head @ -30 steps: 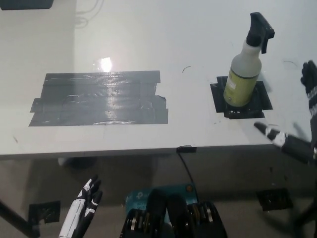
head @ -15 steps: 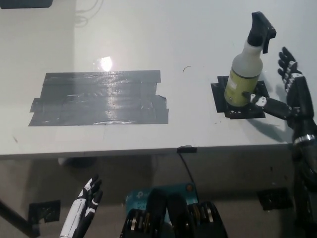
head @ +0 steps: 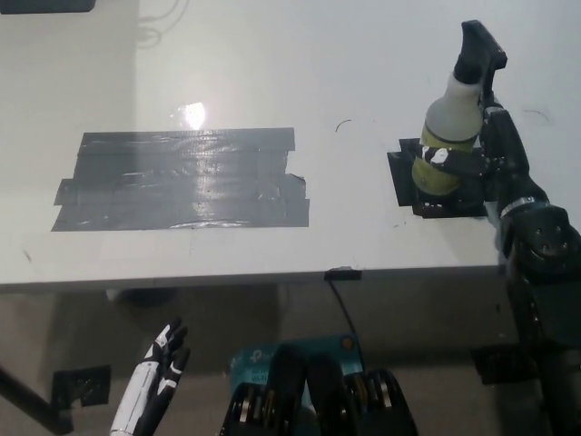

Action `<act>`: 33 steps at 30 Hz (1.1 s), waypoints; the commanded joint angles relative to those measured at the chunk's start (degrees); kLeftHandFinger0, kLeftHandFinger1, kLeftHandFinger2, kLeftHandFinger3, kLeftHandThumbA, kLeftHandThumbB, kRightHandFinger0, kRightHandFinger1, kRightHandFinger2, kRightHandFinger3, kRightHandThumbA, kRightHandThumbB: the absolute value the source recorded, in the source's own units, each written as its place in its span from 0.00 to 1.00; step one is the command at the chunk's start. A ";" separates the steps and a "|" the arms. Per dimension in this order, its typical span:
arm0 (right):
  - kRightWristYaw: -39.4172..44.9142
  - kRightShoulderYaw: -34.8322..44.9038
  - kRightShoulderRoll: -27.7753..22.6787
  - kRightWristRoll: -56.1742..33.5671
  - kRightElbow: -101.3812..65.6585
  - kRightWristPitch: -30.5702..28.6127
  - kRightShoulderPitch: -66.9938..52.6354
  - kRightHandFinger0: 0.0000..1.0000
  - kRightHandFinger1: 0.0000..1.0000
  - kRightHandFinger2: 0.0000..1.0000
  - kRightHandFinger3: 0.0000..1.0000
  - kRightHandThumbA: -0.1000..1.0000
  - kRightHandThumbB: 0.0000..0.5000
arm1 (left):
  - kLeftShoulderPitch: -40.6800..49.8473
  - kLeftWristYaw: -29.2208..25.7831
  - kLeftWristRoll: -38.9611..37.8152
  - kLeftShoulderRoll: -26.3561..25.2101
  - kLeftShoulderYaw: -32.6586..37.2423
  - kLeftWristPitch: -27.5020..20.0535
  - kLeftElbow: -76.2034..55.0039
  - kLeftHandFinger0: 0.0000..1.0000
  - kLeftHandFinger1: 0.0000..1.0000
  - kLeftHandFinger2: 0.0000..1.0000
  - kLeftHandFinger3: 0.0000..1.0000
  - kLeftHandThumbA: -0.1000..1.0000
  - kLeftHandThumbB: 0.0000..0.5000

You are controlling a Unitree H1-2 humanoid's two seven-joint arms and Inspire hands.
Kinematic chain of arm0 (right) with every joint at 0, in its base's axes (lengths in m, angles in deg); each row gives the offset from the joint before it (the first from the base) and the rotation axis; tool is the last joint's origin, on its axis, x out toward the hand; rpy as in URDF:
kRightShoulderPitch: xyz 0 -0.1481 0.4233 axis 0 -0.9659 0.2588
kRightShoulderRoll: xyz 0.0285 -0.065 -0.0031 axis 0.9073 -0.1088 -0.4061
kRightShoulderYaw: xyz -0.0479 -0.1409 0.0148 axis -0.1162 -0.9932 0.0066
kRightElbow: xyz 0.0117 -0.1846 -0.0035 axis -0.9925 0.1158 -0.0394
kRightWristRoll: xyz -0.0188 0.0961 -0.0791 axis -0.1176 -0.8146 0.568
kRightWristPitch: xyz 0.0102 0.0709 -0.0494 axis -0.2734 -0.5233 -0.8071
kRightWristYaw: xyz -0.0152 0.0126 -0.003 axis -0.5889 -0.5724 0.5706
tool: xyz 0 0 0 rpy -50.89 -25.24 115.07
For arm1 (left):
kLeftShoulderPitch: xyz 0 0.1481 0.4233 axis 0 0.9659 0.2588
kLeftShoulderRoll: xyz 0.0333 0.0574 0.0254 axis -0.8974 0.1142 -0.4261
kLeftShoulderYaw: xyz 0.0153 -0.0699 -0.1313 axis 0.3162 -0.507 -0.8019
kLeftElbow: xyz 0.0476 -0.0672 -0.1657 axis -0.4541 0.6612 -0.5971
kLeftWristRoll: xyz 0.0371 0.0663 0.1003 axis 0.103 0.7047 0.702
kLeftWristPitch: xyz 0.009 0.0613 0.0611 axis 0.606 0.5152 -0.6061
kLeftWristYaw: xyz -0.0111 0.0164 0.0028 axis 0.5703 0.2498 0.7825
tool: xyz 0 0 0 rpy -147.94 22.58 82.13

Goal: A spray bottle is kept on the black marked spot on the table infront of the robot and the robot extends its right arm to pick it up and hands it to a person

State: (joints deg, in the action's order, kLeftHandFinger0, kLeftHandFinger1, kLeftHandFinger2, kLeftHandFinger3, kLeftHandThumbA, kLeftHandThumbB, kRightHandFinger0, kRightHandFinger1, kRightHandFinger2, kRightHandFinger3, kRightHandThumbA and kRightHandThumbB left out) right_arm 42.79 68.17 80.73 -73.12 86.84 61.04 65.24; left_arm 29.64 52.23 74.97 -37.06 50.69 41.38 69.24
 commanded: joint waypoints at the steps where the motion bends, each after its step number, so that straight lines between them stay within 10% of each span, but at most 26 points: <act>1: -0.33 -0.61 -0.33 -0.09 1.44 -1.66 4.07 1.00 1.00 1.00 1.00 0.94 0.89 | -0.59 -0.33 0.48 -0.40 0.02 -1.63 -1.55 1.00 1.00 1.00 1.00 0.96 0.45; 10: -0.15 -0.91 0.24 -0.32 6.52 -2.76 4.89 1.00 1.00 1.00 1.00 0.93 0.85 | -0.76 -0.19 0.41 -0.66 -0.04 -2.01 -1.49 1.00 1.00 1.00 1.00 0.96 0.43; 14: -3.37 1.83 2.12 -2.48 11.68 -4.74 6.42 0.95 1.00 1.00 1.00 0.66 0.72 | -0.89 -0.06 0.35 -0.59 0.04 -1.80 -1.66 1.00 1.00 1.00 1.00 0.96 0.43; 15: -4.18 1.85 2.16 -1.94 12.09 -4.56 6.69 0.82 0.92 1.00 1.00 0.64 0.73 | -0.93 -0.07 0.40 -0.59 0.06 -1.76 -1.67 1.00 1.00 1.00 1.00 0.96 0.43; 16: -6.69 2.16 2.54 -0.87 12.93 -2.67 7.54 0.41 0.52 0.73 1.00 0.51 0.70 | -1.02 -0.12 0.24 -0.55 0.03 -2.19 -1.38 1.00 1.00 1.00 1.00 0.96 0.43; 18: -10.21 1.89 2.68 1.24 14.12 -2.85 8.52 0.04 0.16 0.37 0.42 0.24 0.57 | -1.40 -0.13 0.24 -0.49 0.04 -2.14 -1.29 1.00 1.00 1.00 1.00 0.96 0.43; 21: -10.14 2.11 2.56 0.66 14.34 -5.36 8.80 0.01 0.32 0.60 0.44 0.04 0.37 | -1.93 0.10 0.05 -0.54 0.01 -1.69 -1.48 1.00 1.00 1.00 1.00 0.96 0.43; 33: -6.56 2.31 4.67 -2.13 -4.77 -2.69 4.50 0.00 0.28 0.56 0.53 0.17 0.24 | -2.31 0.81 -0.21 -1.25 0.07 -1.66 -1.34 1.00 1.00 1.00 1.00 0.97 0.43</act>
State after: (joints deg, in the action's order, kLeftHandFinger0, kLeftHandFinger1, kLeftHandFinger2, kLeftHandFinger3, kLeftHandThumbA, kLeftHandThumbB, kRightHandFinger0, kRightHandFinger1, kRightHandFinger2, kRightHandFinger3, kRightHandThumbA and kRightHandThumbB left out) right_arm 35.18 71.02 84.91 -73.54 92.86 59.64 67.08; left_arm 27.90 52.44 75.03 -37.30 50.69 41.38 69.13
